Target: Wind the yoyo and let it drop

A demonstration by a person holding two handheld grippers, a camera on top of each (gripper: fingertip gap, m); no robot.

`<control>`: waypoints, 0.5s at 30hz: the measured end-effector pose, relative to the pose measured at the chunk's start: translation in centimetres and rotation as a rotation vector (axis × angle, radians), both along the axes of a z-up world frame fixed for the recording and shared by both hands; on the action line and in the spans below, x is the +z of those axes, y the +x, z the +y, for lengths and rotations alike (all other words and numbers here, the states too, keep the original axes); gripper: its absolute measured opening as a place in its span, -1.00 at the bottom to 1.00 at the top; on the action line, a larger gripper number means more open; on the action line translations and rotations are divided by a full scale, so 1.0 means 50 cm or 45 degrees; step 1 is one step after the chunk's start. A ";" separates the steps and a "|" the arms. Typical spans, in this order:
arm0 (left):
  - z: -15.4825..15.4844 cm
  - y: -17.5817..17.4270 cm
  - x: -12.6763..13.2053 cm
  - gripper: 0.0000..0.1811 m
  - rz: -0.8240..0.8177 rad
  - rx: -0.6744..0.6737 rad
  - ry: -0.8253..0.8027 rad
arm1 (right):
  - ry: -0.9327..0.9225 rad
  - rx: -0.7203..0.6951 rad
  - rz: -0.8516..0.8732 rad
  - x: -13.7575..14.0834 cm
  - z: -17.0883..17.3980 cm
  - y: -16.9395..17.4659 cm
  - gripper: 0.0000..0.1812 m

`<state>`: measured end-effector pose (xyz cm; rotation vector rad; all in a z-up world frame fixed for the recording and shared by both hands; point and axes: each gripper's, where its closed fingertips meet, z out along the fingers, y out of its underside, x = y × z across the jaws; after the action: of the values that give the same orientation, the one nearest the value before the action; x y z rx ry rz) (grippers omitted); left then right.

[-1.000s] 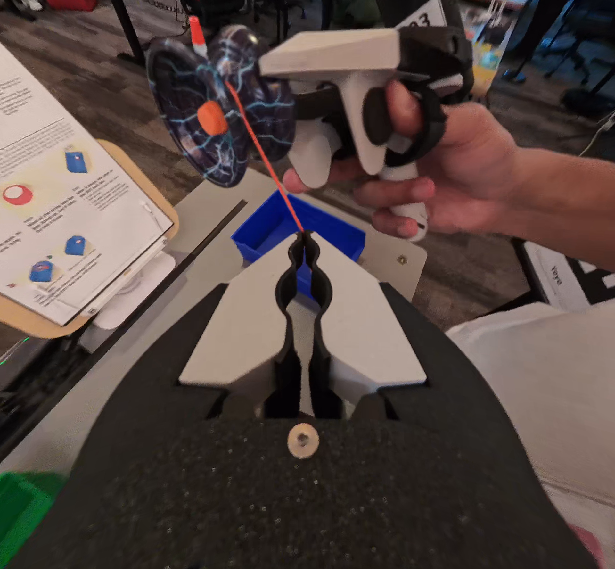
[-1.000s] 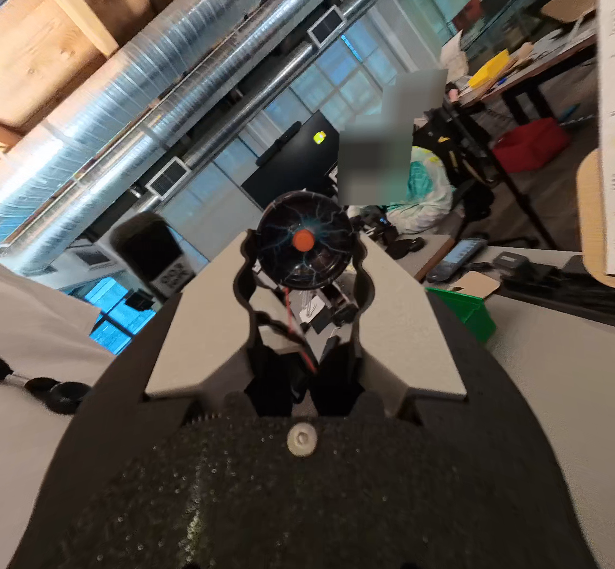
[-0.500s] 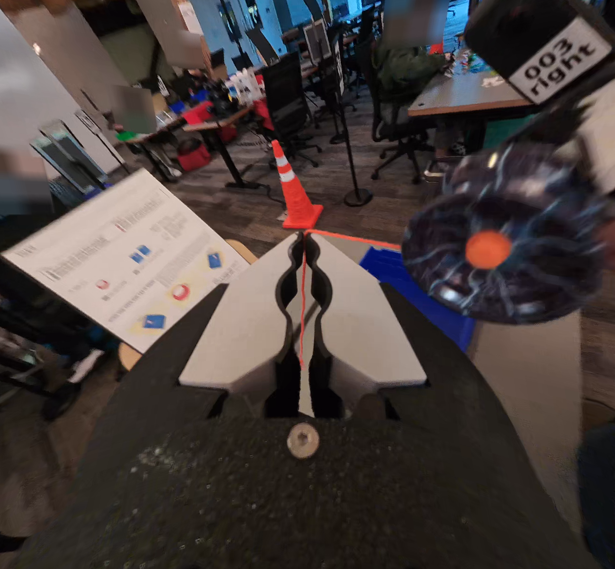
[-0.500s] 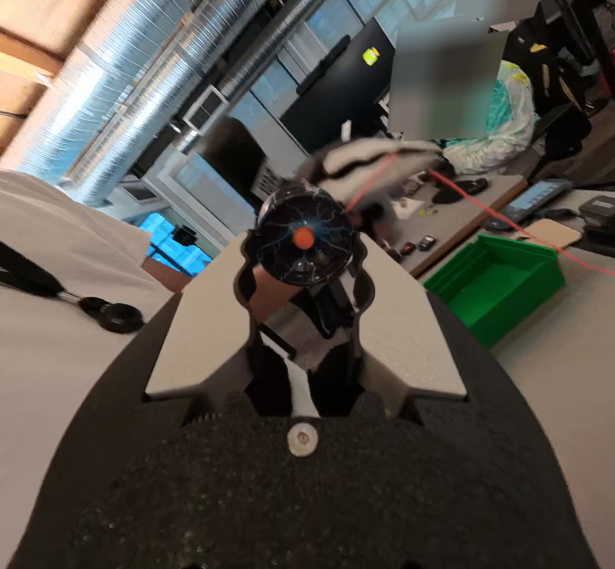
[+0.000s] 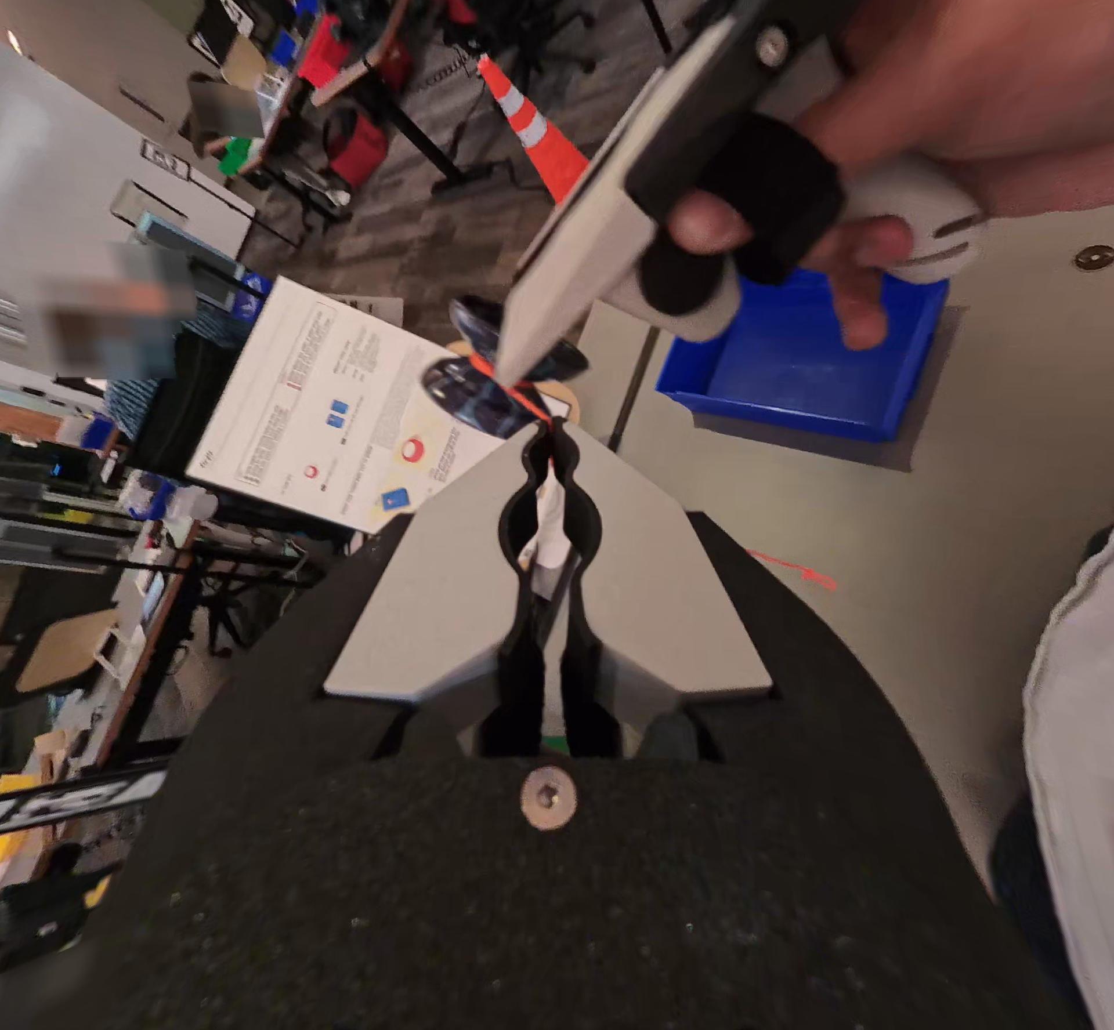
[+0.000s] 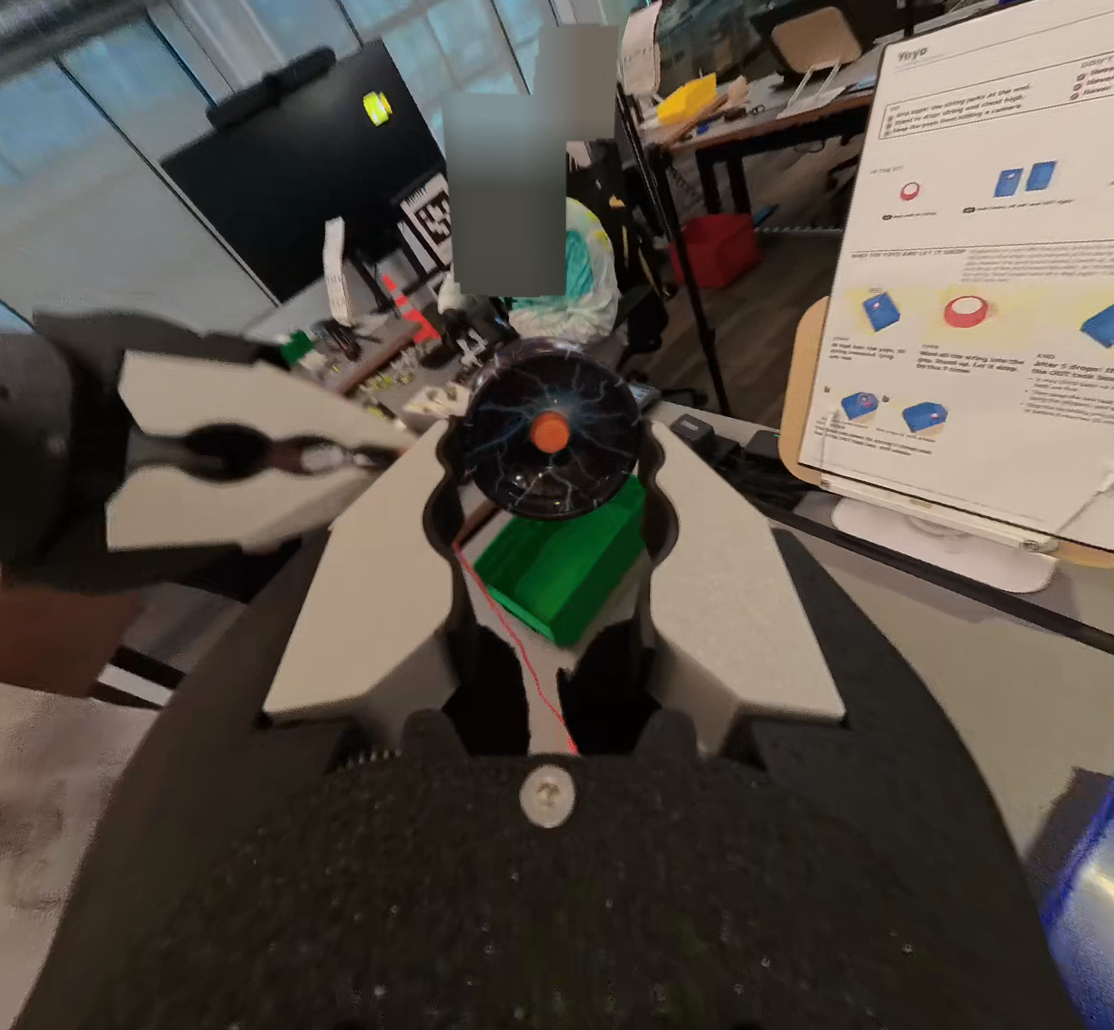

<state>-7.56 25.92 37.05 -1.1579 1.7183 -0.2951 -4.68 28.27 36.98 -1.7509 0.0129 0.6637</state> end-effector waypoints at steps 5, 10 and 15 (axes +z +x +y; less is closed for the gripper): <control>-0.018 -0.012 -0.072 -1.00 0.041 0.095 -0.087 | 0.013 -0.004 0.248 0.013 0.010 0.006 -0.37; -0.019 -0.005 -0.107 -1.00 -0.133 0.177 -0.533 | 0.048 0.143 0.515 0.044 -0.003 -0.035 -0.38; -0.008 0.011 -0.114 -1.00 -0.277 0.140 -0.926 | 0.056 0.244 0.639 0.066 -0.028 -0.061 -0.38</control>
<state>-7.00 25.51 31.34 -1.6547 1.3731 -0.9963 -7.71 26.87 40.26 -1.5156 0.1767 1.2211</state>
